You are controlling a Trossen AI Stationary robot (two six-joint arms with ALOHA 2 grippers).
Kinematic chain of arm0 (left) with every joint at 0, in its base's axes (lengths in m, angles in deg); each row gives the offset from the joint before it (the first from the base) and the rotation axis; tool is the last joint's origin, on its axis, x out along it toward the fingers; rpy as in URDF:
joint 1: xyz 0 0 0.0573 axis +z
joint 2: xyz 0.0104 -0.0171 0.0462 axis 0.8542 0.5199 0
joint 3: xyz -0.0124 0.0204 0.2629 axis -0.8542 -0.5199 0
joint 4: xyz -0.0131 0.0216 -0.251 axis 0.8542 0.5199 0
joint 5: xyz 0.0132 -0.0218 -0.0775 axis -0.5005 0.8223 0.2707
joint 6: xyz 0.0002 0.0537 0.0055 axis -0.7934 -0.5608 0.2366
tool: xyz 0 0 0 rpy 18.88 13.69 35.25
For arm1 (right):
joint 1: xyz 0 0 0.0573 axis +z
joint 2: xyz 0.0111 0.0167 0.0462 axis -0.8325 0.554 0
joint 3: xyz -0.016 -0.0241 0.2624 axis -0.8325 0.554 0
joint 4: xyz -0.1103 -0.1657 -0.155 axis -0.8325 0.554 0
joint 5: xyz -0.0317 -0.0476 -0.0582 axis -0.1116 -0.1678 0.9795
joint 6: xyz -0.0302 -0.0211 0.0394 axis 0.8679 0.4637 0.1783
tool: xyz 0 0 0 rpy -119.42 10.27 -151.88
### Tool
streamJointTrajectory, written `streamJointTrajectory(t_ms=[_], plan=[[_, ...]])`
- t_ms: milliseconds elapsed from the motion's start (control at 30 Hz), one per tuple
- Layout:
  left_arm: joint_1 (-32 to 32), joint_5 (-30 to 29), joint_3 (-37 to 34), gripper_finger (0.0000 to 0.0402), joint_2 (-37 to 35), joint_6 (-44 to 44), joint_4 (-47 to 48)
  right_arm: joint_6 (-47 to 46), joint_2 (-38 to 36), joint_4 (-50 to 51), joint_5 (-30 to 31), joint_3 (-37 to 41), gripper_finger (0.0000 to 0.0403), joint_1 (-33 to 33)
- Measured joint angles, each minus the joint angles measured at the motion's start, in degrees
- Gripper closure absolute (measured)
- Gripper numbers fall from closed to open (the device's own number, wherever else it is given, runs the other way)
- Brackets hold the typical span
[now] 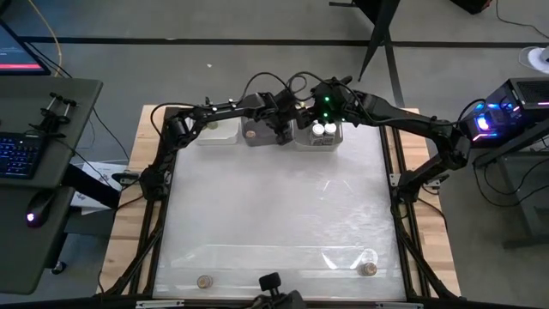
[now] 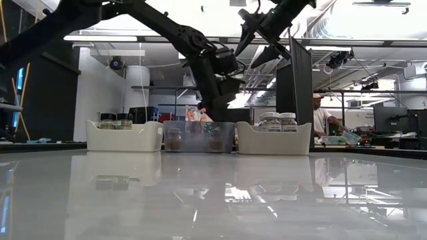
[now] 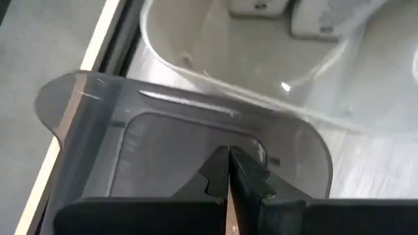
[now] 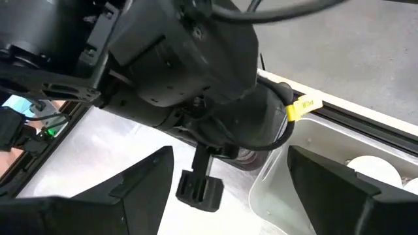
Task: Sort spices by type
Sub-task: Adjust the brown seasoning bottle in the black bin, then put the right brown seasoning bottle into the black bin
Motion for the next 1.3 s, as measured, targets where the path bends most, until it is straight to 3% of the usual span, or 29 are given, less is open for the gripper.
streamJointTrajectory(t_ms=[833,1300], plan=[[-0.6,-5.0,0.0,0.0401,-1.0,-3.1,20.4,0.1,0.0,-0.1,-0.1,0.0,0.0107,0.0],[-0.5,-5.8,4.0,0.0401,-4.4,-0.9,19.5,2.4,0.0,-0.7,0.0,0.0,0.0107,0.0]])
